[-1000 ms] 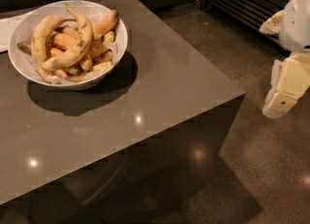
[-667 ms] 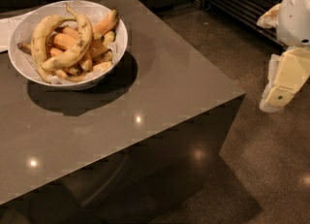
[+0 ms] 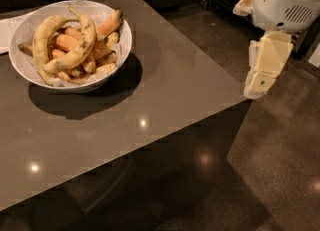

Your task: Pick banana from white bowl

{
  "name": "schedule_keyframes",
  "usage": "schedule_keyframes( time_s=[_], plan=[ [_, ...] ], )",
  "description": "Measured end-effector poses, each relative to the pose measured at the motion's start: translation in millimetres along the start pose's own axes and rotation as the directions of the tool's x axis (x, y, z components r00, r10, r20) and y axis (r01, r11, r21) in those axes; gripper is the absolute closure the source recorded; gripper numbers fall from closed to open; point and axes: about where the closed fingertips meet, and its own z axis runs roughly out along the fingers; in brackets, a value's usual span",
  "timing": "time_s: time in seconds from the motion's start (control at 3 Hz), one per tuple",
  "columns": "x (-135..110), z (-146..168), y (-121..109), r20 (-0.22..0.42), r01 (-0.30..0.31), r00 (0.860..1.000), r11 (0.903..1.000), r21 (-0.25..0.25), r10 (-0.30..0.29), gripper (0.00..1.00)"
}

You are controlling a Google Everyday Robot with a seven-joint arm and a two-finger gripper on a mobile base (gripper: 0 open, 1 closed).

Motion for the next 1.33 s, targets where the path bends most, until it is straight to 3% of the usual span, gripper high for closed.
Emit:
schedule_keyframes(
  time_s=[0.33,0.67,1.0,1.33],
  plan=[
    [-2,-1,-1,0.002,0.002,1.000,1.0000,0.005,-0.002,0.00],
    [-16,-1,-10,0.048,0.039,0.998,0.9984,0.040,-0.041,0.00],
    [-55,-4,-38,0.089,0.131,0.986,0.9851,0.111,-0.141,0.00],
    [-96,-3,-61,0.088,0.247,0.961,0.9557,0.160,-0.263,0.00]
  ],
)
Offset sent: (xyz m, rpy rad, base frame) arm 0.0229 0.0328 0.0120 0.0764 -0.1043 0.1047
